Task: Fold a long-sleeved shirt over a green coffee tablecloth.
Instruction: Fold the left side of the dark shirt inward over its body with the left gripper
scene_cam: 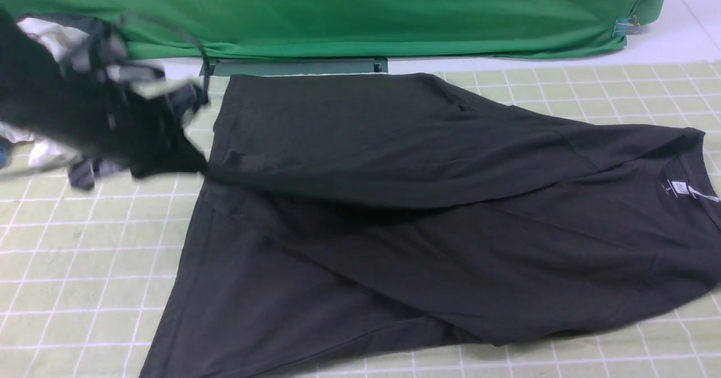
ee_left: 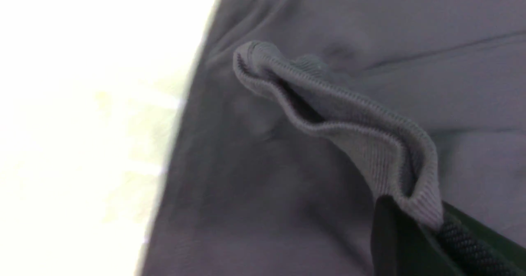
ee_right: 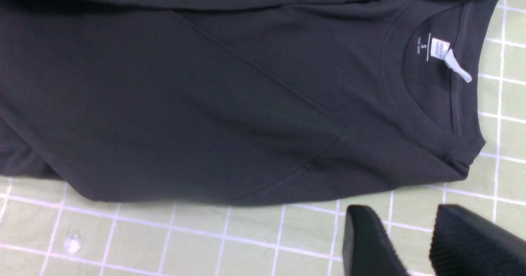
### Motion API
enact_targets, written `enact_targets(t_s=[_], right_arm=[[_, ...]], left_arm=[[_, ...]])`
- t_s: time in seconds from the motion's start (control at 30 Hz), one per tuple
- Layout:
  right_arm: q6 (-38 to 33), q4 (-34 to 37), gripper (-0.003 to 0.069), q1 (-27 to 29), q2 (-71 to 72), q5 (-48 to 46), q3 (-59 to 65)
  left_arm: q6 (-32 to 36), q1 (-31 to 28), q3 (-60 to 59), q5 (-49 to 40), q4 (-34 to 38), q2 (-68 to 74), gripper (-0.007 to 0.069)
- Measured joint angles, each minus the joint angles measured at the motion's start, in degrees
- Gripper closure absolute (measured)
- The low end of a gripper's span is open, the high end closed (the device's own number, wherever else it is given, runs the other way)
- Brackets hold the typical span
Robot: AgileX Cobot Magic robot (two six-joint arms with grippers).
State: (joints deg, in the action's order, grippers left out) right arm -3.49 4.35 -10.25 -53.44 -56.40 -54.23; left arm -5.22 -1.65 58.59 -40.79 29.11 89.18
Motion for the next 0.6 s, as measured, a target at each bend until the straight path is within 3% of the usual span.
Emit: enact_targets(t_s=[0.23, 0.4, 0.6], right_arm=[[0.0, 0.2, 0.0419, 0.0, 0.0, 1.4, 0.0], [0.0, 0.2, 0.0419, 0.0, 0.0, 2.2, 0.0], [0.0, 0.4, 0.0419, 0.0, 0.0, 2.2, 0.0]], left_arm=[[2.5, 0.0, -7.0, 1.7, -0.7, 2.6, 0.0469], [2.6, 0.0, -5.4, -1.9, -1.9, 1.8, 0.0272], [2.2, 0.0, 2.9, -8.7, -5.6, -2.8, 0.0118]])
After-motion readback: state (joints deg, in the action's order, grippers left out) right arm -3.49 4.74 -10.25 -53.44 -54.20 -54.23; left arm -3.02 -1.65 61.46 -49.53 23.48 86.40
